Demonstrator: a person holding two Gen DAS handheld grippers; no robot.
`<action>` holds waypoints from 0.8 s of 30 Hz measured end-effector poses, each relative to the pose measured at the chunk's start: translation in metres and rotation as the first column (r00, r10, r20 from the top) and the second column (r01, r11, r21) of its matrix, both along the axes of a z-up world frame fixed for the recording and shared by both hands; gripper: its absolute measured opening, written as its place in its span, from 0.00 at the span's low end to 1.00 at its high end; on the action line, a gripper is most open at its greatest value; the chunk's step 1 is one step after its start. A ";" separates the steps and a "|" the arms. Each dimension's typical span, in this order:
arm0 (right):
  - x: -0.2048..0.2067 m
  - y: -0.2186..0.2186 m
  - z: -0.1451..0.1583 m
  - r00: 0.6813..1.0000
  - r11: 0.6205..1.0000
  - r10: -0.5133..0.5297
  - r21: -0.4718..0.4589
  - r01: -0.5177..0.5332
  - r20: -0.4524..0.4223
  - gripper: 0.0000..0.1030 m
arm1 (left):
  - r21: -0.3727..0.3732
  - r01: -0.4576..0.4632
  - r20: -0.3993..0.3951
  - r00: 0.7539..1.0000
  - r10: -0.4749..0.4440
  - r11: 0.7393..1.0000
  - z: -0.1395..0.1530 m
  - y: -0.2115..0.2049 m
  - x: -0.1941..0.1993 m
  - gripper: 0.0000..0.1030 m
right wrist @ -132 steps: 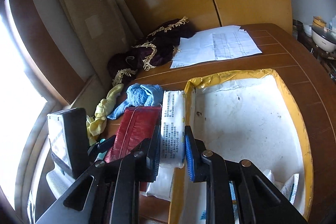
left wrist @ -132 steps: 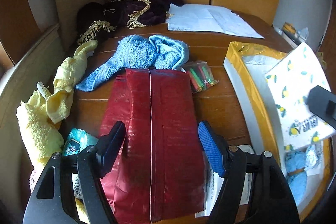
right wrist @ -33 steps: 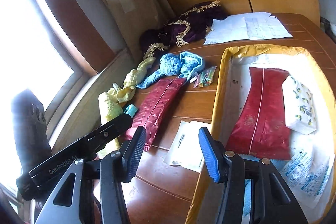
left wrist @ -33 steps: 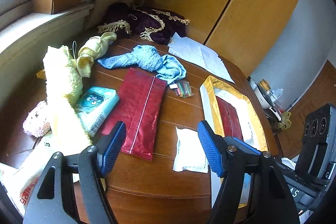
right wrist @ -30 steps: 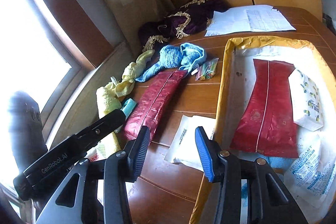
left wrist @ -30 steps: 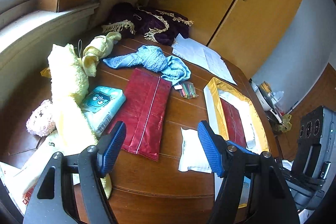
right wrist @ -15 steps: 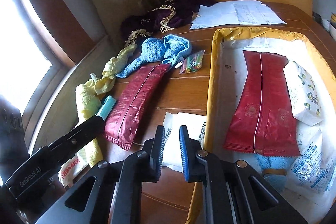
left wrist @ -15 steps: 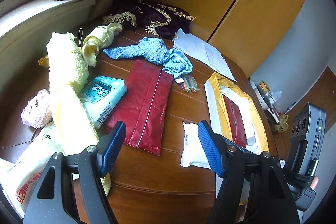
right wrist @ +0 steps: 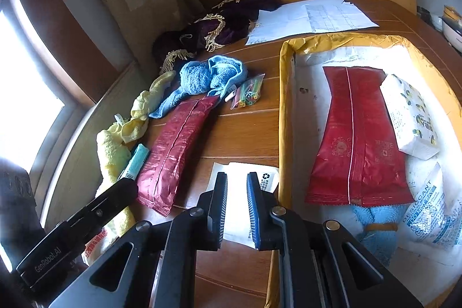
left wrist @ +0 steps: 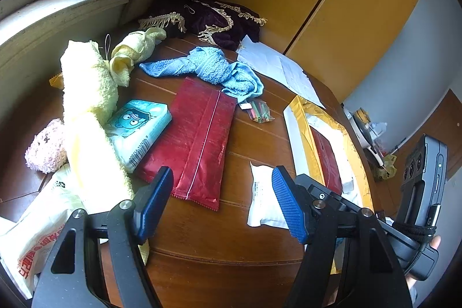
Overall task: Organize soft objects
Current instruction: 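Move both grippers back toward the remaining items on the table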
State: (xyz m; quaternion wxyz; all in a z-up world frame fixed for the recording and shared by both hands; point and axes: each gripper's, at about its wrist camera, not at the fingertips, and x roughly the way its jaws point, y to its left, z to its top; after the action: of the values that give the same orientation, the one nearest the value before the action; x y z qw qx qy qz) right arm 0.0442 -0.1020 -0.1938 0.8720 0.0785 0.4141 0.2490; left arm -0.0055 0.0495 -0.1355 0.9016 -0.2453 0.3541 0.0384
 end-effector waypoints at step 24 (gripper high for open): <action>-0.028 0.022 0.000 0.991 0.991 0.122 -0.067 -0.118 0.055 0.50 | -0.038 -0.055 0.053 0.997 0.057 0.998 0.006 0.019 -0.009 0.68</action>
State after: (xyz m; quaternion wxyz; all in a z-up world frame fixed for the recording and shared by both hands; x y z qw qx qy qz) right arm 0.0161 -0.0800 -0.1940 0.8694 0.0182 0.3997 0.2900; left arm -0.0144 0.0683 -0.1290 0.9047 -0.2727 0.3233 0.0506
